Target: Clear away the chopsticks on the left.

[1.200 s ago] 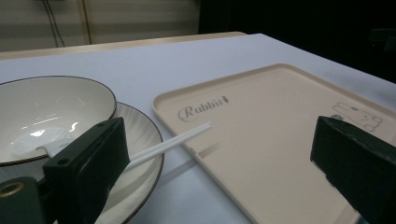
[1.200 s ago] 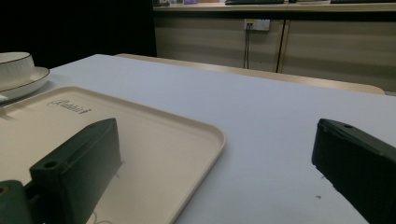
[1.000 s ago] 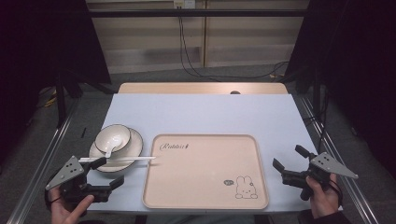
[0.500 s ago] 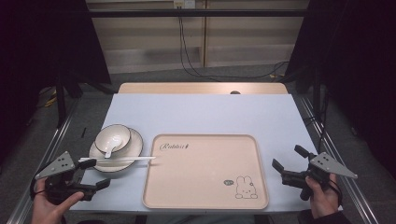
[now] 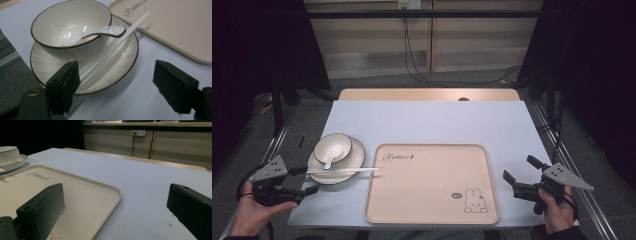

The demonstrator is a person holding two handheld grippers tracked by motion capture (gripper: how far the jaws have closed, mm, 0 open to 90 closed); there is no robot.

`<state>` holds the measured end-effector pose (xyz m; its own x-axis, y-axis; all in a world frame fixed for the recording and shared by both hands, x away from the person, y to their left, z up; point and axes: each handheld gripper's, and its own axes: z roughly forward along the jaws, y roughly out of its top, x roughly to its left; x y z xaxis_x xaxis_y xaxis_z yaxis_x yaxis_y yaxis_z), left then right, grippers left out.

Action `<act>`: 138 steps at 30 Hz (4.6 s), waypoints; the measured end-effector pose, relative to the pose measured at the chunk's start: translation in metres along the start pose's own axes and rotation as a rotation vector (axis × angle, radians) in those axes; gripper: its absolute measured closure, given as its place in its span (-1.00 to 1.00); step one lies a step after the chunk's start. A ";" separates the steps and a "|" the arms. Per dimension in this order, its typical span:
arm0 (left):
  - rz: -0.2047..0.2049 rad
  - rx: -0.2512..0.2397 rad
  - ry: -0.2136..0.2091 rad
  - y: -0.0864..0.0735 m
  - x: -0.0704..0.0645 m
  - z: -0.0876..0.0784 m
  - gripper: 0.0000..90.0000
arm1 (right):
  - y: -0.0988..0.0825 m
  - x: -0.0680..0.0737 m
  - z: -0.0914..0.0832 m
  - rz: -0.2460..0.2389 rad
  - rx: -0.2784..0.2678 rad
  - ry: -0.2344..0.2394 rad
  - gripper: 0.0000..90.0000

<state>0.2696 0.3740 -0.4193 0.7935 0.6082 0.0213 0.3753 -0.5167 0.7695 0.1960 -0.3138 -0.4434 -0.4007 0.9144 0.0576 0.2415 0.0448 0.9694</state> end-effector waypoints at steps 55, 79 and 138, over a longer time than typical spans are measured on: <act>0.311 0.203 -0.174 0.019 0.017 0.058 0.76 | -0.001 0.001 0.001 0.004 0.018 0.010 -0.98; 0.146 0.137 -0.225 0.024 0.015 0.043 0.88 | -0.002 0.000 0.001 0.004 0.013 0.010 -0.98; -0.542 0.026 0.068 0.072 -0.110 0.098 0.88 | 0.000 0.002 0.005 -0.009 0.010 0.033 -0.98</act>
<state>0.2560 0.2112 -0.4290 0.4508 0.8284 -0.3326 0.7343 -0.1323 0.6658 0.1996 -0.3095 -0.4447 -0.4321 0.9000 0.0572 0.2463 0.0568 0.9675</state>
